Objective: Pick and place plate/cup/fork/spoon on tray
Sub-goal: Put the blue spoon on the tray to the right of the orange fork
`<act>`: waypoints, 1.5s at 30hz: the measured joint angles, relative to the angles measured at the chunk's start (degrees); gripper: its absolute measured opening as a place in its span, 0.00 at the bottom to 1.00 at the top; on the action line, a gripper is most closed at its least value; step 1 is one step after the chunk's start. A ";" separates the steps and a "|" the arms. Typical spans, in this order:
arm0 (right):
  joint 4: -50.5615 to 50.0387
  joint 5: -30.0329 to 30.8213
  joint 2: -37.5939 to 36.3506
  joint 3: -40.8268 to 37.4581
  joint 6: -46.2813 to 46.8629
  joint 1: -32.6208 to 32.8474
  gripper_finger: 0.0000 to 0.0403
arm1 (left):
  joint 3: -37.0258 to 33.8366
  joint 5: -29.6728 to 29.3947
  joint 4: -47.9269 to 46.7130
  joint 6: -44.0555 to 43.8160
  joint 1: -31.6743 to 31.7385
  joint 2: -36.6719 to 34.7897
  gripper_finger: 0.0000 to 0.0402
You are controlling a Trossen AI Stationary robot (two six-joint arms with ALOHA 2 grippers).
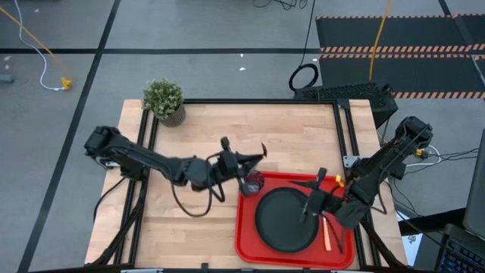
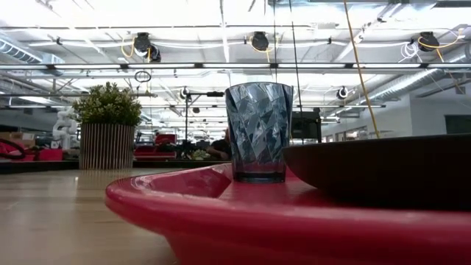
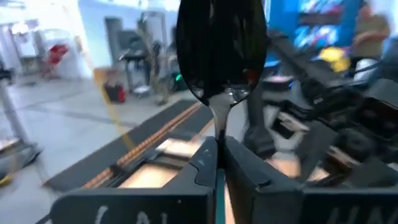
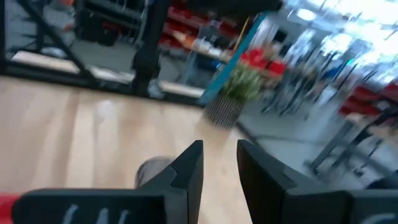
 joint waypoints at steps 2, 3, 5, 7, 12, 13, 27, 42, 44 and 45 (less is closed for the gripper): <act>6.31 1.59 0.00 0.00 -7.43 0.82 0.22 | 0.00 0.01 6.57 2.40 -1.15 2.36 0.03; 9.27 2.27 0.00 0.00 -10.82 1.21 0.22 | 0.00 0.18 10.13 3.22 -1.48 3.89 0.02; 14.28 2.50 0.00 0.00 -16.08 1.90 0.22 | 0.00 0.39 16.08 5.08 -2.08 6.39 0.02; 17.06 2.51 -0.01 0.00 -18.34 2.48 0.22 | 0.00 0.68 22.60 6.04 -2.44 8.95 0.03; 16.15 2.49 0.00 0.00 -16.95 3.09 0.28 | 0.02 0.89 32.68 6.24 -2.48 14.80 0.03; 15.46 2.49 0.00 0.00 -16.29 3.06 0.31 | 0.05 0.87 33.94 6.37 -2.37 15.68 0.02; 12.08 2.52 0.00 -0.80 -11.82 1.06 0.65 | 9.54 7.60 28.90 8.33 -2.45 21.11 0.02; 18.15 -5.21 0.02 -4.46 -6.69 -2.46 0.55 | 11.78 6.72 26.48 7.86 -3.28 22.13 0.03; 18.14 -5.23 0.02 -4.46 -6.24 -2.71 0.50 | 11.78 7.19 26.00 7.63 -3.28 22.13 0.03; 18.10 -5.33 0.02 -4.46 -5.99 -2.78 0.47 | 11.78 7.56 26.00 7.61 -3.28 22.13 0.03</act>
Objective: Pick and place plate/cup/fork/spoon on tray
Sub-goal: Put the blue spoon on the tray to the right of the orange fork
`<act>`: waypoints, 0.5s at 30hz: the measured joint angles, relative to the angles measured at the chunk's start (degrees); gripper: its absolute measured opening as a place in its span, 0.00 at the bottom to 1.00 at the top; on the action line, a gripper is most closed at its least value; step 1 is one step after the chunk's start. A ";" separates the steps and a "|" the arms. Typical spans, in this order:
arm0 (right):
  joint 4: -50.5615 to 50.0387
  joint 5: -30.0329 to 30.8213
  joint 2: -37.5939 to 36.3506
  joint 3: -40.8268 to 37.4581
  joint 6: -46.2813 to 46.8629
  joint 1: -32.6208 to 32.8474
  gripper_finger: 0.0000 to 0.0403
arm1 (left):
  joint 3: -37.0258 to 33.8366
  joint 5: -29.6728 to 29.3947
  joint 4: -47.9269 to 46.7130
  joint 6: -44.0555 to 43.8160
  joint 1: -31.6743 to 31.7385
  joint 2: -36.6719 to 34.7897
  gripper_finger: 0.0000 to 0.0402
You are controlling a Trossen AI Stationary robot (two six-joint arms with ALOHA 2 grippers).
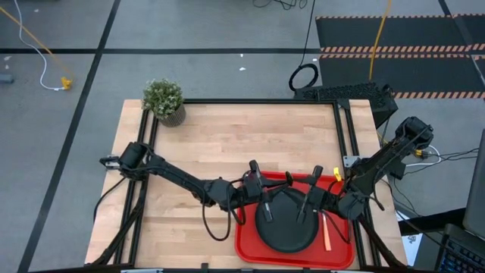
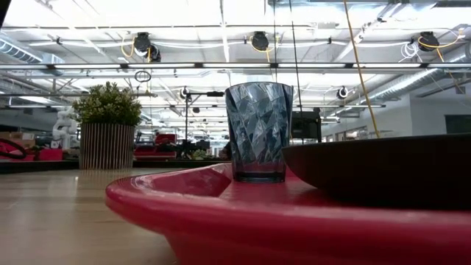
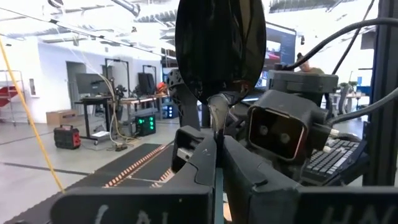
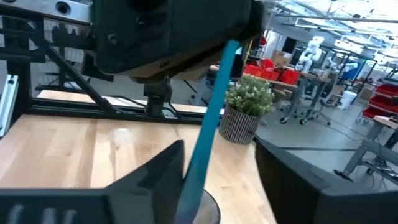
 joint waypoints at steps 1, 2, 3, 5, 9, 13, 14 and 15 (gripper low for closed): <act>0.02 -0.23 0.00 0.00 0.17 -0.05 0.43 | 0.00 0.23 0.03 -0.02 0.01 0.00 0.03; 0.02 -0.29 0.00 0.00 0.25 -0.06 0.40 | 0.00 0.32 0.09 -0.02 0.02 0.00 0.02; 0.02 -0.34 0.00 0.00 0.46 -0.11 0.36 | 0.00 0.36 0.07 -0.02 0.02 0.00 0.02; -0.02 -0.64 0.00 0.00 1.01 -0.21 0.29 | 0.00 0.33 -0.17 -0.05 0.03 0.00 0.02; 0.00 -1.48 0.00 0.00 1.05 -0.24 0.16 | 0.00 0.34 -0.22 -0.89 0.04 0.00 0.03; 0.09 -1.21 0.00 0.00 1.30 -0.28 0.06 | 0.00 1.00 -0.40 -0.92 0.01 0.00 0.02; 0.09 -1.18 0.00 0.00 1.18 -0.28 0.03 | 0.00 1.51 -0.44 -1.17 -0.02 0.00 0.02; 0.07 -1.17 0.00 0.00 1.21 -0.28 0.02 | 0.00 1.80 -0.51 -1.31 -0.04 0.00 0.02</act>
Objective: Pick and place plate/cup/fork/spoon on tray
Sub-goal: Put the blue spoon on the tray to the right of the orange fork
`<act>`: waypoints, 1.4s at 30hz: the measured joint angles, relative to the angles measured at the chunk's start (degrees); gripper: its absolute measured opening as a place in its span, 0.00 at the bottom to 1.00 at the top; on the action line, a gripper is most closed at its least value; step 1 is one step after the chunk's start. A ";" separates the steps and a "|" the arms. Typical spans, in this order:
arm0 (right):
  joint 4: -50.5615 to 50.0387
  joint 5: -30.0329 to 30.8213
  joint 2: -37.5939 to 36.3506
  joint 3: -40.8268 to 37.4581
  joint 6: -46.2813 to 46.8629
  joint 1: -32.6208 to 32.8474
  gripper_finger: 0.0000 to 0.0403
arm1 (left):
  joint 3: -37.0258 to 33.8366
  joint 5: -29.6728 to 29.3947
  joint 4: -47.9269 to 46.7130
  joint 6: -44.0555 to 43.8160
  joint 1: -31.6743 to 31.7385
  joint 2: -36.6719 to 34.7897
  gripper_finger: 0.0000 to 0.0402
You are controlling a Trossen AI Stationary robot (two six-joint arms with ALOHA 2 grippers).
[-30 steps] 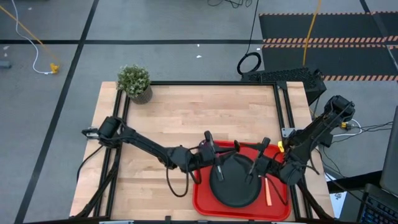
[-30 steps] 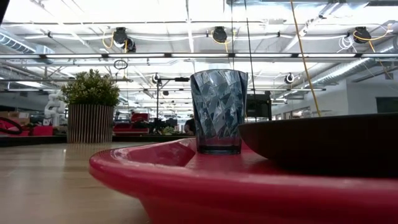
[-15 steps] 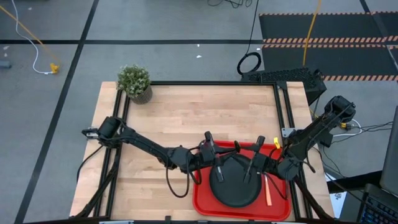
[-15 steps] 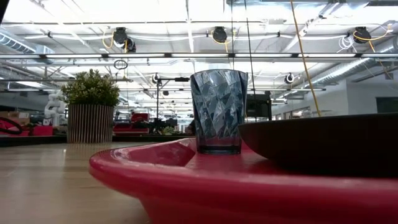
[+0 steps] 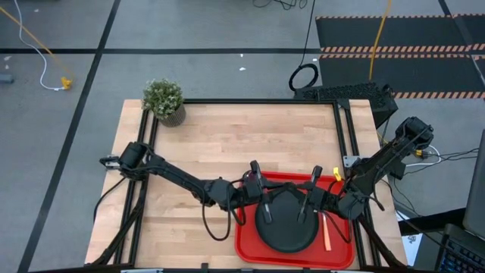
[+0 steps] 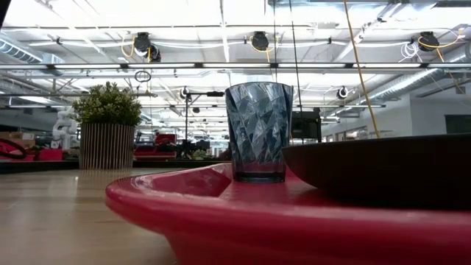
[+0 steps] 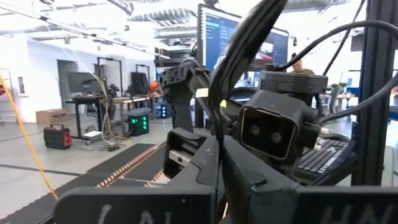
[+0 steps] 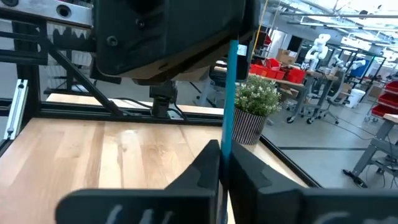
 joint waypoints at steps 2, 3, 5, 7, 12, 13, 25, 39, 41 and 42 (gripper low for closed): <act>-0.01 -0.01 0.00 0.00 -0.01 0.00 0.01 | 0.00 0.04 -0.10 -0.25 -0.03 0.00 0.03; 0.02 0.00 0.00 0.00 -0.01 0.00 0.01 | 0.00 0.06 -0.11 -0.33 -0.03 0.00 0.04; -0.01 0.03 0.00 0.00 -0.03 0.00 0.01 | 0.00 0.03 -0.18 -0.19 0.00 0.00 0.05; -0.03 0.03 -0.02 0.00 -0.14 0.12 0.00 | 0.00 0.05 -0.44 -0.17 0.00 0.00 0.06; -0.54 -0.13 -1.84 -0.02 -0.23 1.82 0.00 | 0.00 0.09 -1.63 1.56 -0.32 -0.05 0.12; -0.75 -0.16 -2.53 -0.02 -0.23 2.42 0.00 | -0.02 0.08 -2.14 2.22 -0.50 -0.30 0.13; -13.81 -19.25 -11.50 0.00 11.42 4.23 0.00 | -0.02 17.34 -17.78 -5.31 1.09 -7.04 0.26; -15.49 -38.41 -9.14 -0.02 15.25 0.04 0.00 | -0.07 33.85 -16.44 -5.61 2.68 -2.87 0.33; -14.90 -41.30 -8.54 -0.02 15.44 -0.88 0.00 | -0.07 34.06 -16.77 -4.25 2.33 -2.84 0.38; -14.38 -43.13 -8.20 -0.02 15.42 -1.30 0.00 | -0.07 34.66 -16.78 -3.66 2.22 -2.84 0.41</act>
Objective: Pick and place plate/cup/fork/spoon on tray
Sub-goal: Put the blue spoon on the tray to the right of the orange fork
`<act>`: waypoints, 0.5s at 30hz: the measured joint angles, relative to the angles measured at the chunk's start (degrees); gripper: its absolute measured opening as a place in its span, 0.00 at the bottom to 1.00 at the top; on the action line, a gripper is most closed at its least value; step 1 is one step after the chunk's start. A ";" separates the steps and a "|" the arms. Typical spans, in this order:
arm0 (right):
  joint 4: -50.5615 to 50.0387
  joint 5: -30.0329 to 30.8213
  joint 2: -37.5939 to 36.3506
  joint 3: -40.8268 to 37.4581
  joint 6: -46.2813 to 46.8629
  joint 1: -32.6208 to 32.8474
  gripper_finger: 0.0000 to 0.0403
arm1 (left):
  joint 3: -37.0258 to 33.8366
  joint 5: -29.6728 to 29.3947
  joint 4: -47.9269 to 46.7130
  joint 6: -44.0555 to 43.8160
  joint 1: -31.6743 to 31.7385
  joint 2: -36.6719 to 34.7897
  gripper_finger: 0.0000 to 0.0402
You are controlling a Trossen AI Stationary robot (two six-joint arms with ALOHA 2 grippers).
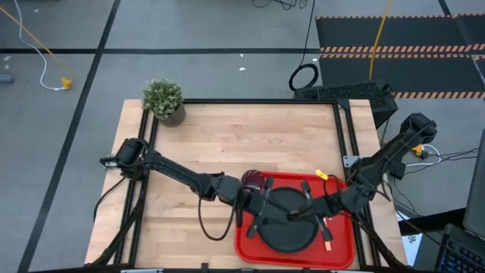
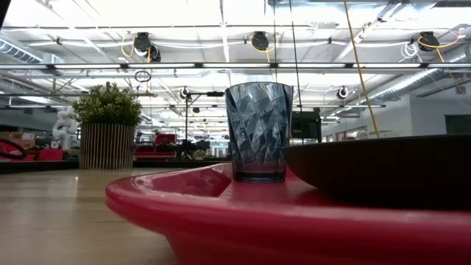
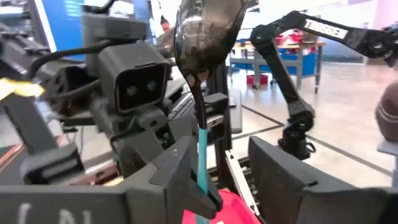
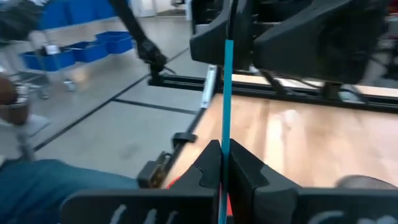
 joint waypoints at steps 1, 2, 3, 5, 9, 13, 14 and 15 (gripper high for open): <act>0.59 -1.96 0.33 0.00 -0.04 -0.47 0.00 | 0.00 0.76 0.00 0.54 -0.02 0.00 0.43; 1.33 -3.77 0.76 0.00 -0.27 -0.97 0.00 | 0.00 1.47 -0.04 0.92 -0.02 0.00 0.45; 2.17 -5.61 1.20 0.00 -0.46 -1.49 0.00 | 0.00 2.02 -0.20 1.13 -0.02 0.00 0.47; 3.54 -8.53 2.23 0.00 -0.95 -2.53 0.00 | 0.00 3.01 -0.22 1.19 -0.02 0.00 0.49; 5.84 -11.11 4.37 0.00 -1.24 -4.66 0.00 | 0.04 3.47 0.35 1.57 0.22 1.26 0.51; 6.29 -11.17 5.94 -0.03 -0.69 -6.25 0.00 | 0.00 5.65 2.04 2.56 0.49 2.80 0.49; 6.57 -11.63 6.16 -0.04 -0.66 -6.63 0.00 | 0.00 6.52 2.26 2.93 0.58 3.03 0.48; 6.57 -12.72 6.33 -0.02 -0.64 -6.86 0.00 | 0.03 7.08 3.44 3.16 0.75 3.47 0.47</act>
